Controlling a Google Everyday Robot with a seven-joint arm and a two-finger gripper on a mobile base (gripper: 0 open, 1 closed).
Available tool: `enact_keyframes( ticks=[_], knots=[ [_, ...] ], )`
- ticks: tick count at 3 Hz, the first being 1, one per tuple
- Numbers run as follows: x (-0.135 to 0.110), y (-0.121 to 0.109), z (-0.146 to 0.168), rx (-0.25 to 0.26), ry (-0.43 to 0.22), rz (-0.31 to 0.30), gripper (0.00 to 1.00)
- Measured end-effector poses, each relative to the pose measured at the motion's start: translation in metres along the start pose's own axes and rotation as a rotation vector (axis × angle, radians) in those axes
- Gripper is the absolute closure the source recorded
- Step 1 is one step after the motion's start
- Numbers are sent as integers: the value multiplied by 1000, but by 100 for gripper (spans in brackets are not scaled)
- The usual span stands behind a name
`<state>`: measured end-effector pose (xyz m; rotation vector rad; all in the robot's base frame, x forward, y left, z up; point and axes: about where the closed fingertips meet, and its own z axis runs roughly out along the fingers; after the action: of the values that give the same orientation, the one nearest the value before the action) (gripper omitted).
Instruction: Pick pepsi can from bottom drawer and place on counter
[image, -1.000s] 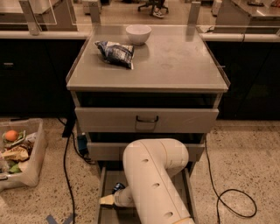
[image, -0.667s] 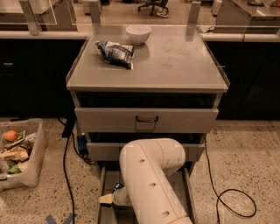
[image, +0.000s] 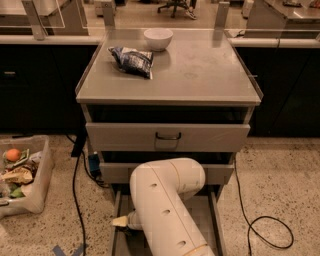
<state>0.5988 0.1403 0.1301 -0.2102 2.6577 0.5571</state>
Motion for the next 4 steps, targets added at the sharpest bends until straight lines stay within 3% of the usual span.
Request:
enact_keyframes(
  ticks=[2, 3, 4],
  knots=[
    [-30, -8, 16, 23, -23, 60, 0],
    [-30, -8, 16, 23, -23, 60, 0],
    [-21, -27, 15, 94, -10, 67, 0]
  ],
)
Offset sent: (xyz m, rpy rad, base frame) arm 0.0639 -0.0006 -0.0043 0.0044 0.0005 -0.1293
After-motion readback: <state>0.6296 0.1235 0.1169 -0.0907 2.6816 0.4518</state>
